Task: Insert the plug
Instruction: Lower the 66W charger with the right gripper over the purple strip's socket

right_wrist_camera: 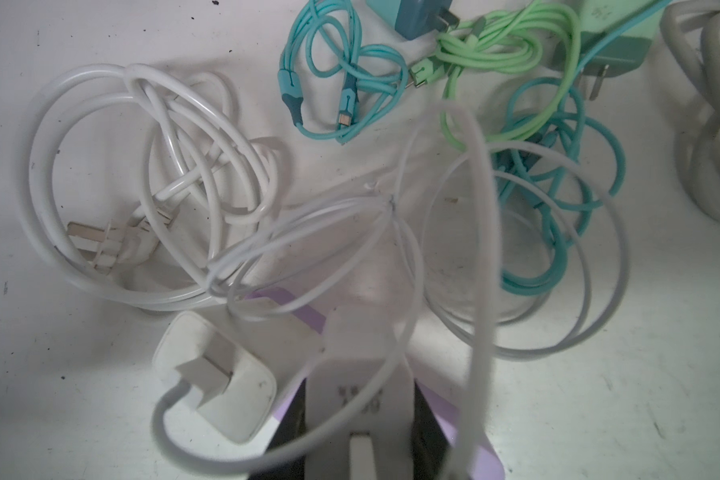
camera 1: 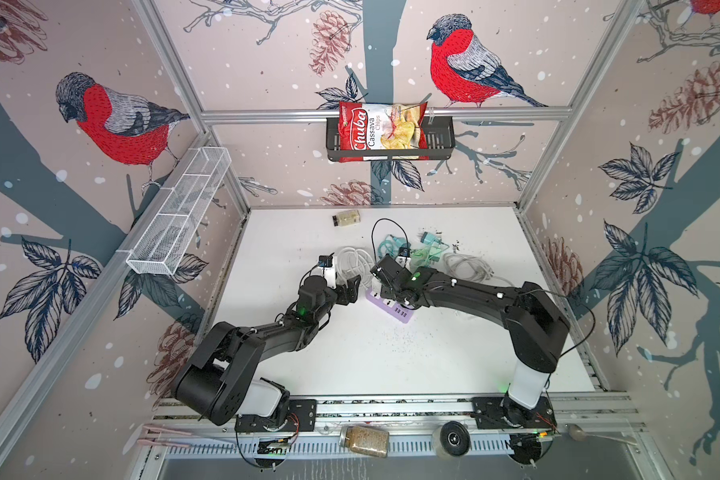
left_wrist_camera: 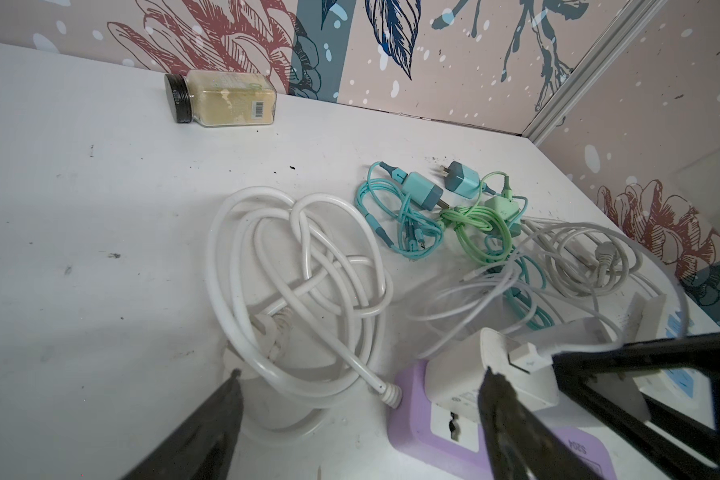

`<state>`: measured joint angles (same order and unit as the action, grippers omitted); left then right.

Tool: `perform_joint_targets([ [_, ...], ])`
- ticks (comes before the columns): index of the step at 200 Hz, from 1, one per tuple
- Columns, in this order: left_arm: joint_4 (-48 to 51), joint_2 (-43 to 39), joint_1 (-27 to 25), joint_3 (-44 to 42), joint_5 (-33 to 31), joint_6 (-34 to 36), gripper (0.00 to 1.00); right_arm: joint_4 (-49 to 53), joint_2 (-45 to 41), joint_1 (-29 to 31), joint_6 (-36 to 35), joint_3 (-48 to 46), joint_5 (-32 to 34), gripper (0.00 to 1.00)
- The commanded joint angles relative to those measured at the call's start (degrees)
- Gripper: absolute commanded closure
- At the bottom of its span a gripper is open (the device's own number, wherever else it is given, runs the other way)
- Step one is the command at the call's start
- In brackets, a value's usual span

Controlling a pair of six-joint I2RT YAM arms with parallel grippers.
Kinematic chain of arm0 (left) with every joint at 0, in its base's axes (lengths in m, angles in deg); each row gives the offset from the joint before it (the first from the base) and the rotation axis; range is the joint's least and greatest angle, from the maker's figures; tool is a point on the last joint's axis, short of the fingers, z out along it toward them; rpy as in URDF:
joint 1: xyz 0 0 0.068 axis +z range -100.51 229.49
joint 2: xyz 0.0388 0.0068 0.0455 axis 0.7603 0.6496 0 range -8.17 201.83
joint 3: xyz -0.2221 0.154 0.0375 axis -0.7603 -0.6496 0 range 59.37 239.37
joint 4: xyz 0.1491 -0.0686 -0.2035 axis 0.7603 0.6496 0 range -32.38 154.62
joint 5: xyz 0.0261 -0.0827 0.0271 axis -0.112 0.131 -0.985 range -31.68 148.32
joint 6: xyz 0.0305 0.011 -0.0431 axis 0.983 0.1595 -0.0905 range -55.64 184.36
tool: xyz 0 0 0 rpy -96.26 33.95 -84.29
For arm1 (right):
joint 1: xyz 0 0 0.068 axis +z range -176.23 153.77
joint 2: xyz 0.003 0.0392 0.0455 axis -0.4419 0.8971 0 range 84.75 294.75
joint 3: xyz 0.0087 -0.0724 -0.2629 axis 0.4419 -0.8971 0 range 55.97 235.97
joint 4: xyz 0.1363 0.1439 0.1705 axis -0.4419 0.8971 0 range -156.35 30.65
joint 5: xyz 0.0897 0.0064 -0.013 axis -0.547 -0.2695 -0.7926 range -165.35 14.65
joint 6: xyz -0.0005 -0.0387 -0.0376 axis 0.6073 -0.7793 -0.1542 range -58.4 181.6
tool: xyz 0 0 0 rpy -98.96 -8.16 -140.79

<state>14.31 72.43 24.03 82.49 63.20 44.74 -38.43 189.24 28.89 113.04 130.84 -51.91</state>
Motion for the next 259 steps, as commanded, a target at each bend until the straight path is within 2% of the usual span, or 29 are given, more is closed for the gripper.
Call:
perform_joint_targets([
  [1,-2.0,-0.3,0.0,0.3,0.7,0.1,0.12,0.9,1.1,0.1,1.8,1.1,1.1,0.96],
  [44,-2.7,-0.9,0.0,-0.4,0.5,-2.1,0.13,2.3,1.0,0.6,5.3,0.2,1.2,0.99],
  [96,-3.3,-3.0,0.0,-1.8,-2.0,-2.6,0.14,5.3,0.6,0.8,9.1,-0.4,0.6,0.98],
  [147,-6.5,1.1,0.0,-1.7,-1.7,-2.8,0.15,7.9,0.8,1.7,12.2,-0.1,2.2,1.00],
  [204,-8.1,2.4,0.0,-2.2,0.6,-3.6,0.16,11.7,1.4,1.9,13.9,2.2,5.9,1.00],
  [259,-8.3,1.6,0.0,-2.6,2.2,-4.7,0.17,8.5,2.9,0.7,12.8,2.5,4.3,1.00],
])
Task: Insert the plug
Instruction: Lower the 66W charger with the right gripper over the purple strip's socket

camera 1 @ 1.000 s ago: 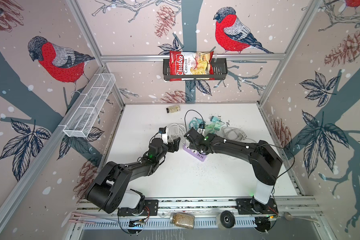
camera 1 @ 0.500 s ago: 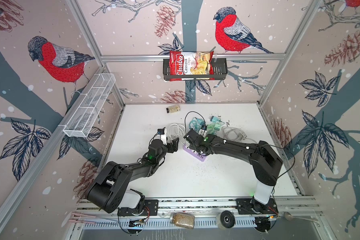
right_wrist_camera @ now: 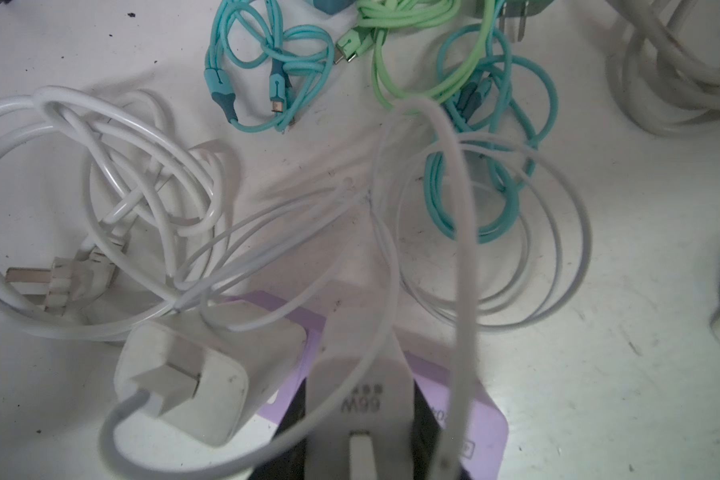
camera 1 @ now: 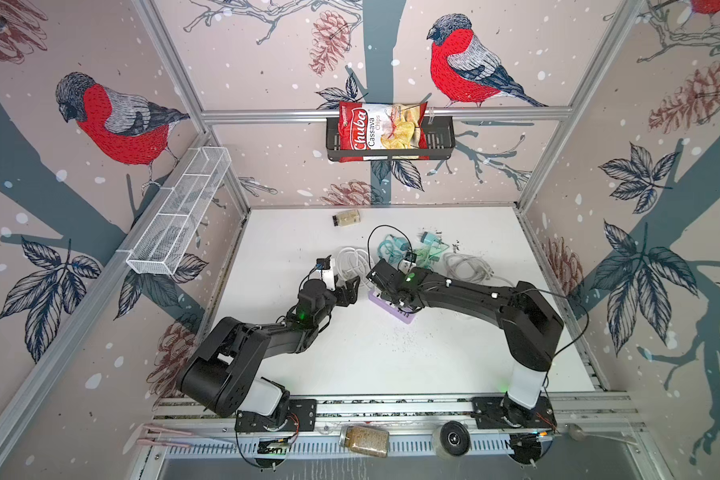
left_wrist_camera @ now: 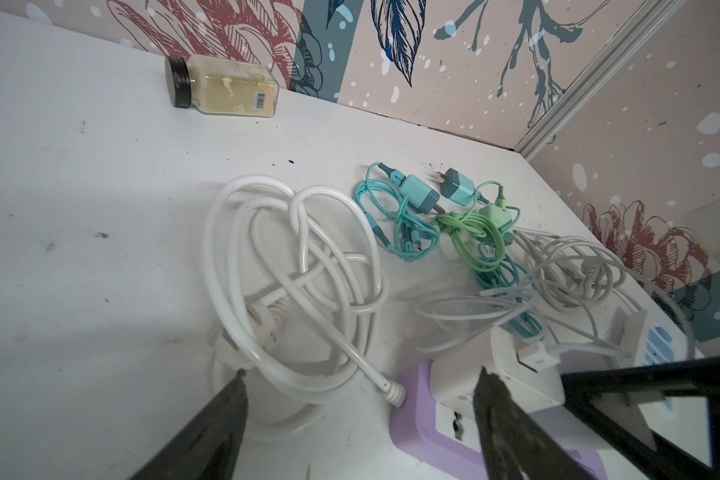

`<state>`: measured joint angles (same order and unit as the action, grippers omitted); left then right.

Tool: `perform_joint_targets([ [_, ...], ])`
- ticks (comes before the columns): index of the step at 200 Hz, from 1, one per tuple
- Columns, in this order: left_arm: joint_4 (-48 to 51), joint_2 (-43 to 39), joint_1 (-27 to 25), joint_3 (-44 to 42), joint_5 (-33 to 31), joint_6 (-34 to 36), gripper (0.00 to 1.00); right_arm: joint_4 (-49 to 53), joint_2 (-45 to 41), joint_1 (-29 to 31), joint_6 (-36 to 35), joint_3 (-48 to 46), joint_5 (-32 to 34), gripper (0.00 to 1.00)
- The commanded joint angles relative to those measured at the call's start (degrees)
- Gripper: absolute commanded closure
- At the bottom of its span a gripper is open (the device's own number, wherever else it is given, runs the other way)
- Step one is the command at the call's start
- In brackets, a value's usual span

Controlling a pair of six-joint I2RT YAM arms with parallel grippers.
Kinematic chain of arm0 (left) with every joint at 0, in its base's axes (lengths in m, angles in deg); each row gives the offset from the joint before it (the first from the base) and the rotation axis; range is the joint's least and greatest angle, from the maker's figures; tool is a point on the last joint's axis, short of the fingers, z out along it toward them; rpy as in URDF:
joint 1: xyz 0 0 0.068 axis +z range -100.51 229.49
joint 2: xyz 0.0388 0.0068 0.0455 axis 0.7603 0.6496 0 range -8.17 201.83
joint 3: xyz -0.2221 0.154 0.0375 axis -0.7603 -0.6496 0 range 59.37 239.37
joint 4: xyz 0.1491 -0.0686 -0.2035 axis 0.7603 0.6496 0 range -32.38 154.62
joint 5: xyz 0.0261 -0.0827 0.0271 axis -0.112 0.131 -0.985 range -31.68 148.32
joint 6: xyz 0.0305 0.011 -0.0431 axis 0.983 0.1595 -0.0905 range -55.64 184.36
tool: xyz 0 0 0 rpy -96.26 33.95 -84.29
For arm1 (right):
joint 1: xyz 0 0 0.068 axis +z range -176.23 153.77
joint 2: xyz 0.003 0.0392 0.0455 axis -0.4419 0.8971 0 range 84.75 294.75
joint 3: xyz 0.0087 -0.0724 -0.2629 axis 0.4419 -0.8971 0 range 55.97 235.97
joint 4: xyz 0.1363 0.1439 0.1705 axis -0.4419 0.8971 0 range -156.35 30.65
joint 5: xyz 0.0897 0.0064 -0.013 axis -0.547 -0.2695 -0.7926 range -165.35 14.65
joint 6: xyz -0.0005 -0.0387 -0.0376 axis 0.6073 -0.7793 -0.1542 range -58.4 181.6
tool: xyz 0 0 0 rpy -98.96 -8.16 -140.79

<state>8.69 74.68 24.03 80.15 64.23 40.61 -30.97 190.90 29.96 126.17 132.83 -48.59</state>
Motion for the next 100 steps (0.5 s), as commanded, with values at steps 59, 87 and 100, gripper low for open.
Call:
perform_joint_targets([
  [59,-2.2,-2.5,0.0,-1.6,1.0,-2.1,0.17,1.1,4.9,0.2,0.6,4.2,1.6,1.00],
  [87,-0.8,-4.7,0.0,-2.3,1.8,-3.9,0.17,2.0,4.6,1.2,3.1,4.1,3.4,1.00],
  [100,-0.5,-6.4,0.0,-2.8,2.2,-4.4,0.17,2.4,4.6,1.6,4.3,4.2,4.1,1.00],
])
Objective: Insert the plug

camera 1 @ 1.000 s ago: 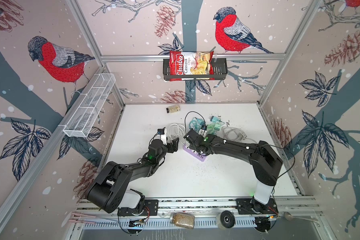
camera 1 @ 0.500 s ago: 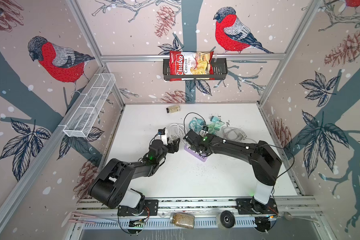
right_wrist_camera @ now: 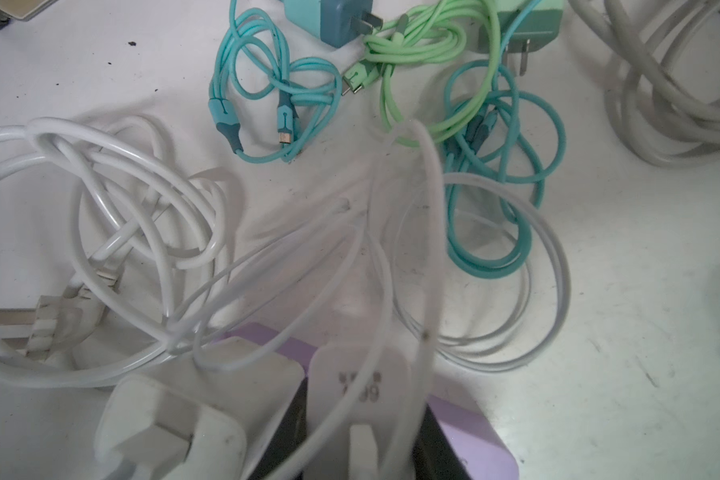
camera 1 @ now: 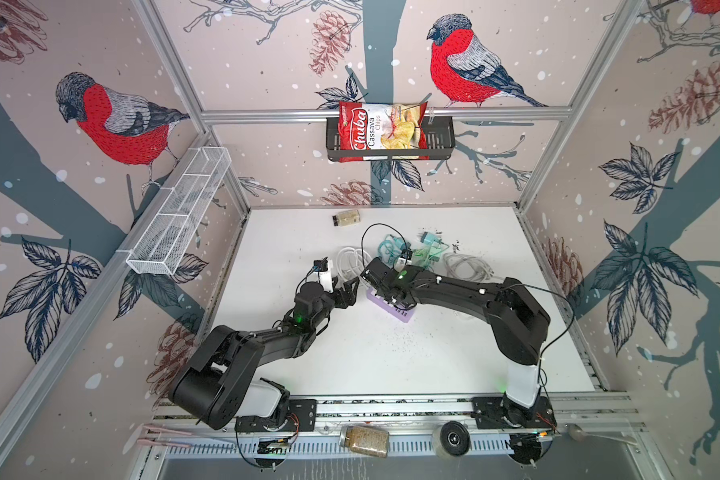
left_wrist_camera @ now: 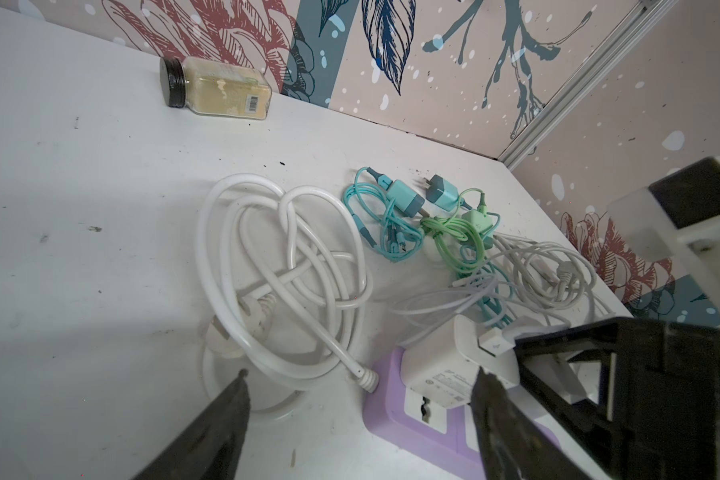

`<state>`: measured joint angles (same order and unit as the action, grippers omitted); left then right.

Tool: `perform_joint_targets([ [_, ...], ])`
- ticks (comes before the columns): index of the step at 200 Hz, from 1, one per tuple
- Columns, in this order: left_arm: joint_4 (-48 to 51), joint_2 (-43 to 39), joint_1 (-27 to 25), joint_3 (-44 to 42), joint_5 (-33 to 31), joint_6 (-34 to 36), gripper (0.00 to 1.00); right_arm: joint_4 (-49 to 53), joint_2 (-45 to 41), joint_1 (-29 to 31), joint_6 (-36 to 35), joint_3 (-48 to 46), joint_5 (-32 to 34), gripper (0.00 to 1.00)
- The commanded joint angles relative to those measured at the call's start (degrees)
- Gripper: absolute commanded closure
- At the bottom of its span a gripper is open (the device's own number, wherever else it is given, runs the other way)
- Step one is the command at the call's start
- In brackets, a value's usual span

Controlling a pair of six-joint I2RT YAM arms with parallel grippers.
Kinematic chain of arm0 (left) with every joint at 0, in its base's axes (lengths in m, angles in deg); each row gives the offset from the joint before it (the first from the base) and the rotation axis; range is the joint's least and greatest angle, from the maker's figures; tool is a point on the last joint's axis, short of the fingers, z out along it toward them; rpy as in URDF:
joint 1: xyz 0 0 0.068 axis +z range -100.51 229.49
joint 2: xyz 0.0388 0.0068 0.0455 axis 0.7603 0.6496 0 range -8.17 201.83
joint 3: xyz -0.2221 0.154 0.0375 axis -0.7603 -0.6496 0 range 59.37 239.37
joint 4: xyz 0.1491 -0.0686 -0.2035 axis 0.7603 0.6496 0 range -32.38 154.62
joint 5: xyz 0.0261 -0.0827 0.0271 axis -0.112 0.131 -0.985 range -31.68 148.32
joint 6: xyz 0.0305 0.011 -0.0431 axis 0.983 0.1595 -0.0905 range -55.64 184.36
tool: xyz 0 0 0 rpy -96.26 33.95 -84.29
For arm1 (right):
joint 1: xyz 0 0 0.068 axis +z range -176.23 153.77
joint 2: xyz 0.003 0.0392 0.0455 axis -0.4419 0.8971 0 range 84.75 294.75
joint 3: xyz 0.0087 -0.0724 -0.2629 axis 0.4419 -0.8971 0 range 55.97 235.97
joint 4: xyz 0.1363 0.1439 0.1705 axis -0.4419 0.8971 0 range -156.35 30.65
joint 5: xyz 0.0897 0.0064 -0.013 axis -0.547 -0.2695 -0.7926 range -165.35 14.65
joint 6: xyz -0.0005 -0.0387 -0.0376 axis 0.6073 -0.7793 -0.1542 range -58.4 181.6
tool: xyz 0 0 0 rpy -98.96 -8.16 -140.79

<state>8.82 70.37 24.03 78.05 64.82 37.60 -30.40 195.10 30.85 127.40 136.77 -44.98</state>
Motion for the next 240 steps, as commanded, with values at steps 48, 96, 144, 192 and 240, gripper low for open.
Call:
perform_joint_targets([
  [48,-2.5,-0.6,0.0,-2.3,-4.4,-2.3,0.20,4.2,0.9,1.8,5.5,1.6,2.9,1.00],
  [96,-0.2,7.8,0.1,4.7,1.5,1.7,0.27,2.2,-0.9,2.1,4.6,-1.6,3.7,1.00],
  [144,-1.2,14.3,0.3,9.3,4.6,-1.2,0.41,-1.6,-3.5,0.6,2.1,-6.9,3.6,1.00],
  [192,-4.6,17.5,-0.5,9.7,6.4,-2.8,0.48,-4.4,-6.9,-2.0,-0.1,-13.4,4.7,1.00],
  [240,-3.7,19.8,-5.5,11.1,5.3,-2.3,0.52,-2.7,-8.9,-4.7,-3.2,-15.7,8.7,1.00],
])
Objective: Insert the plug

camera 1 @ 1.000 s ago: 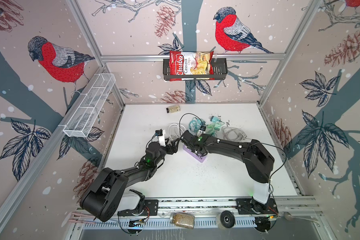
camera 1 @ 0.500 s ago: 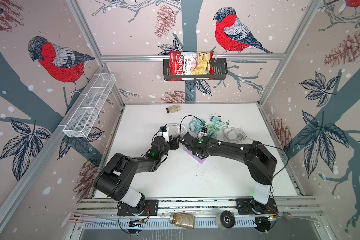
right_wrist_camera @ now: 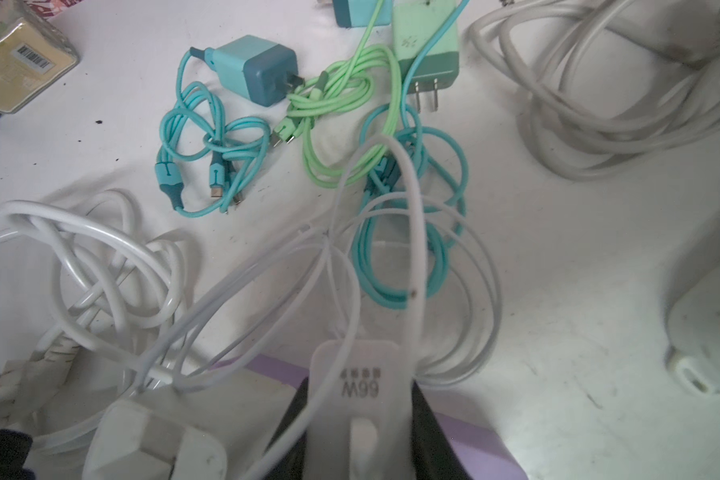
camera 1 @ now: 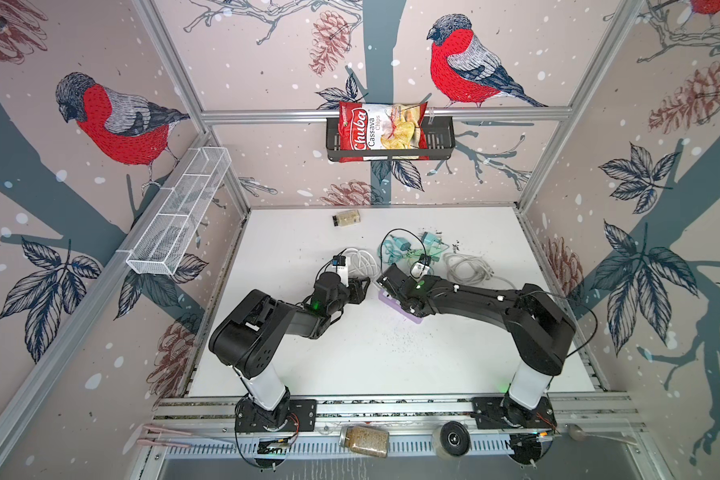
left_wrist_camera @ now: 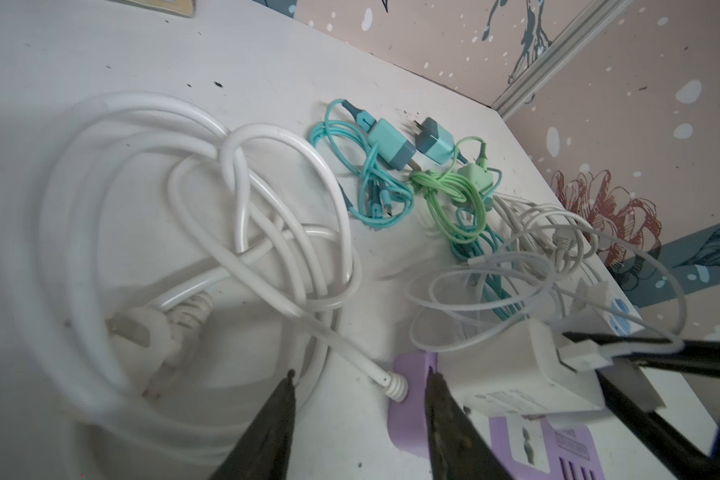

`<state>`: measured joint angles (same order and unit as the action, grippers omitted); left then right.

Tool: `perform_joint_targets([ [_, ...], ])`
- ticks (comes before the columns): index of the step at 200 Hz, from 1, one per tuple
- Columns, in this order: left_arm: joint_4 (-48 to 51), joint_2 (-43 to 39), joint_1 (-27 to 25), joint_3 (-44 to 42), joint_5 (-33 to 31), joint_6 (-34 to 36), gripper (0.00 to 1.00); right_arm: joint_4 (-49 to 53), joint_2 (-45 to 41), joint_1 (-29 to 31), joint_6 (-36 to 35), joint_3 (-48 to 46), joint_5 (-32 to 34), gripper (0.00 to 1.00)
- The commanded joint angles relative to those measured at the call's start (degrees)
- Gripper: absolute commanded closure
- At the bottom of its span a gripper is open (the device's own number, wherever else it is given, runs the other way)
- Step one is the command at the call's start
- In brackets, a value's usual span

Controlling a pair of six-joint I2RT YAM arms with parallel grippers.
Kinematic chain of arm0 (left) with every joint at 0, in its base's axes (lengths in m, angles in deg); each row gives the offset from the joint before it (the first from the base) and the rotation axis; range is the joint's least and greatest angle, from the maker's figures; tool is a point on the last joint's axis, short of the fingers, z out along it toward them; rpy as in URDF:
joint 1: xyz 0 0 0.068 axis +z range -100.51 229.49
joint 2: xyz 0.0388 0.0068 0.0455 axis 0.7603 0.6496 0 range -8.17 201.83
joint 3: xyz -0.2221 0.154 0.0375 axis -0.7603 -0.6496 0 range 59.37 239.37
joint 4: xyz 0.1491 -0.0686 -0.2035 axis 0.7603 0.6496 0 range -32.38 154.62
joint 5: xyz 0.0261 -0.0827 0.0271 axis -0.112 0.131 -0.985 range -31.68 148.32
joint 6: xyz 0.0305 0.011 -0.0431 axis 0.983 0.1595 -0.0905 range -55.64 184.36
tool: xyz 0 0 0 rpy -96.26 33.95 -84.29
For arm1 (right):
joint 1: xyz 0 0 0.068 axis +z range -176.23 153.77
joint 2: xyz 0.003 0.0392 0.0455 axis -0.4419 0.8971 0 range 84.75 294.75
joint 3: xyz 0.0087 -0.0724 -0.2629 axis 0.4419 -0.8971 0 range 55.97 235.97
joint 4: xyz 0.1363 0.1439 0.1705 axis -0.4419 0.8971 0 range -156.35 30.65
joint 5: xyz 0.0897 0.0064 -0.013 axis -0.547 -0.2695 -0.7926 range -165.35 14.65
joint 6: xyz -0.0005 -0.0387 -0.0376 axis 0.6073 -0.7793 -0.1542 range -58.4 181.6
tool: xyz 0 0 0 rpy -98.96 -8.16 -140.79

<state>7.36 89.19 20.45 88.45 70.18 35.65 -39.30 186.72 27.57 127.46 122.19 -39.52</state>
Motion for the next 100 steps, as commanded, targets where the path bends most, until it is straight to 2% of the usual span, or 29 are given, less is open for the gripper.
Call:
perform_joint_targets([
  [1,-2.2,1.0,-2.0,0.7,-0.1,-0.3,0.52,6.2,-0.6,-1.4,-3.4,-1.1,3.3,1.00],
  [38,-0.6,1.0,-5.5,2.4,-1.9,-0.5,0.52,6.1,-1.0,-3.2,-4.6,-2.4,5.2,1.00],
  [100,6.0,-4.3,-6.1,2.8,-3.1,3.5,0.52,4.2,-0.1,-0.8,-0.4,-3.5,5.4,1.00],
])
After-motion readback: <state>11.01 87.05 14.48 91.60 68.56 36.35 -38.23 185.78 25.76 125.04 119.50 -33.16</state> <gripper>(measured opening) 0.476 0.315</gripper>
